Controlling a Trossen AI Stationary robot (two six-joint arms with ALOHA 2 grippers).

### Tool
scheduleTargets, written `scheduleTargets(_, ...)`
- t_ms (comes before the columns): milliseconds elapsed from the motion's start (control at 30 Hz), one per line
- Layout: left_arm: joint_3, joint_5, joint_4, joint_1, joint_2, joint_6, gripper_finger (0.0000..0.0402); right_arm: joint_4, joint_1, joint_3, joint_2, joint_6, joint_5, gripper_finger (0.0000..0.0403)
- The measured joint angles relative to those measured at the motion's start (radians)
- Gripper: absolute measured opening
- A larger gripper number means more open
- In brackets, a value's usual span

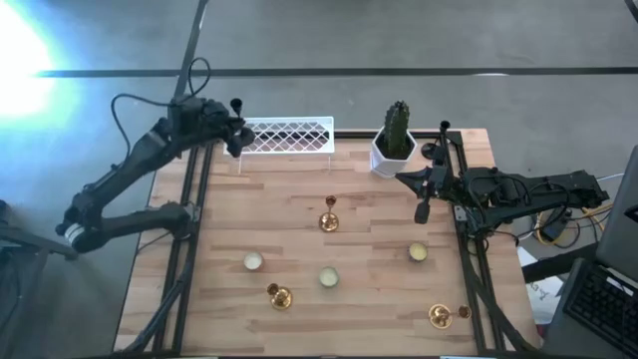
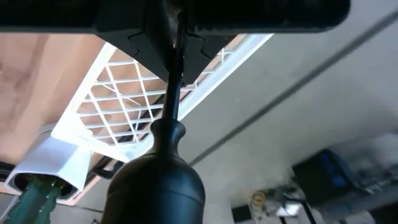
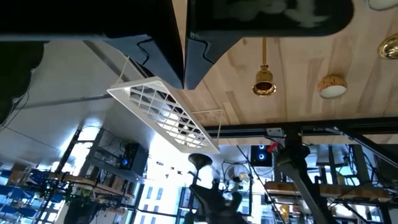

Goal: Pick & Place candle stick holders
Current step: Put the bottom black candle holder on the shelf

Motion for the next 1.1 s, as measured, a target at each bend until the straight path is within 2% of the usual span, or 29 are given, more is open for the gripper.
scheduleTargets(233,0.000,0.016,0.101,0.014,0.100,0.018,0.0019,0.000,0.000,0.000,0.000,-0.007,0.000,0.0008)
scheduleTargets(367,-0.009,-0.012,0.137,0.027,0.128,0.012,0.0019,-0.001,0.000,0.000,0.000,-0.002,0.000,0.0008)
scheduleTargets(700,-0.220,-0.005,0.362,0.095,-0.007,-0.129,0.0019,-0.002,0.000,0.000,0.000,0.012,0.000,0.0008)
scheduleTargets(867,-0.221,0.003,0.337,0.132,-0.021,-0.139,0.0019,-0.002,0.000,0.000,0.000,0.012,0.000,0.0008)
scheduleTargets(1100,-0.150,-0.002,0.299,0.157,0.044,-0.107,0.0019,-0.002,0.000,-0.001,0.000,0.017,0.000,0.0008)
